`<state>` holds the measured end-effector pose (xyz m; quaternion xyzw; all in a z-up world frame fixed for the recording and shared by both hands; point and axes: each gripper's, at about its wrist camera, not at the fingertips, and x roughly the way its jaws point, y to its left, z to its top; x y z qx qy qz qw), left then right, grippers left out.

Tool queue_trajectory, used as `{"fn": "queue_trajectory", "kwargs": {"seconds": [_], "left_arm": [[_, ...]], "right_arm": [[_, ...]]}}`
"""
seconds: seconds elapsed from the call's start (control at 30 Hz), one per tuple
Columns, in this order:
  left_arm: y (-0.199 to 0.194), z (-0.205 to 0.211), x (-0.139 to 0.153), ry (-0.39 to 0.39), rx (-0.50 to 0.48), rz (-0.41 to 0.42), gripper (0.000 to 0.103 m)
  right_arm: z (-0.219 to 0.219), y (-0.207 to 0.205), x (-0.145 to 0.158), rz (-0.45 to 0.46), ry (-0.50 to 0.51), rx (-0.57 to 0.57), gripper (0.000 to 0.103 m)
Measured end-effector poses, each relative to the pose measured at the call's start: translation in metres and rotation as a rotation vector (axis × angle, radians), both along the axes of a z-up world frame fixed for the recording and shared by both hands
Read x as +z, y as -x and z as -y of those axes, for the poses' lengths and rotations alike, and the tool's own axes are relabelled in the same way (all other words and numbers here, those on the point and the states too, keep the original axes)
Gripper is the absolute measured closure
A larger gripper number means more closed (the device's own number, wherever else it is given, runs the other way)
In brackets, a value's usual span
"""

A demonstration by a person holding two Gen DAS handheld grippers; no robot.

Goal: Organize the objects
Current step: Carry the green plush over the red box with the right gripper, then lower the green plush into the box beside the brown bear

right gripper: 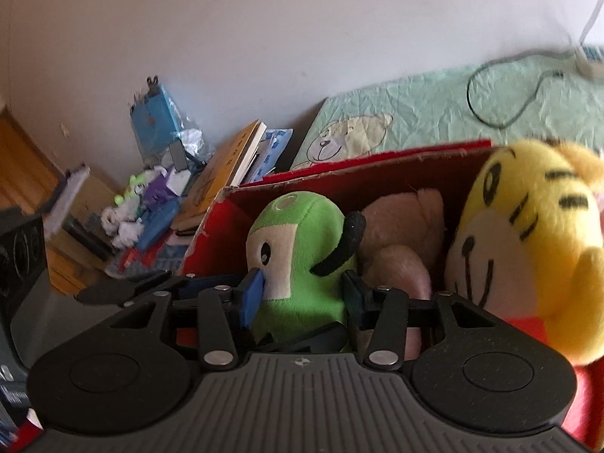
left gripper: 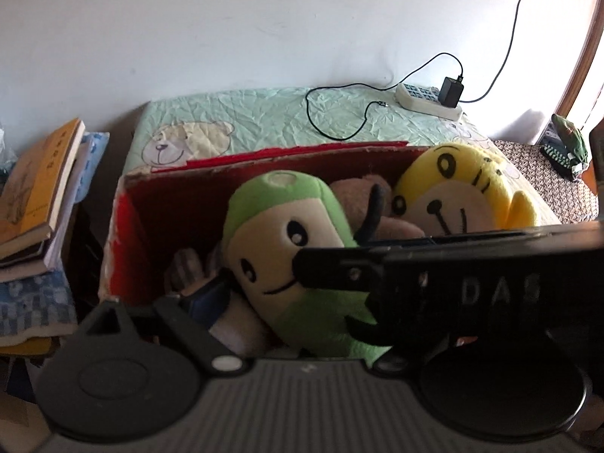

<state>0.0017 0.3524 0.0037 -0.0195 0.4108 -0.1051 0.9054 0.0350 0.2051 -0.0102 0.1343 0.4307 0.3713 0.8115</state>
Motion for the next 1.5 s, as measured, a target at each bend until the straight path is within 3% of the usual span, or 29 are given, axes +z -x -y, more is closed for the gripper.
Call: {"fn": "queue_trajectory", "kwargs": {"seconds": [0.37,0.43,0.47,0.7,0.87,1.2,1.5], "left_arm": [[0.008,0.001,0.004,-0.016,-0.002,0.019,0.008],[0.012,-0.001,0.005,-0.02,0.001,0.023,0.008],[0.014,-0.001,0.005,-0.025,0.001,0.025,0.008],[0.015,-0.001,0.002,-0.067,0.031,0.02,0.008],[0.013,-0.002,-0.002,-0.071,0.049,-0.002,0.008],[0.013,0.008,0.001,-0.107,0.055,-0.002,0.007],[0.016,0.017,0.007,-0.149,0.085,-0.012,0.003]], "right_arm": [[0.019,0.007,-0.001,-0.073,-0.068,-0.039,0.05],[0.021,0.01,0.0,-0.083,-0.076,-0.039,0.052],[0.021,0.011,0.0,-0.085,-0.08,-0.034,0.059],[0.0,0.004,0.001,-0.029,-0.014,-0.036,0.064],[0.007,-0.012,-0.013,-0.087,-0.037,-0.053,0.066],[0.015,-0.001,-0.012,-0.071,0.007,-0.027,0.068],[0.04,0.009,-0.007,-0.097,-0.081,-0.094,0.067]]}}
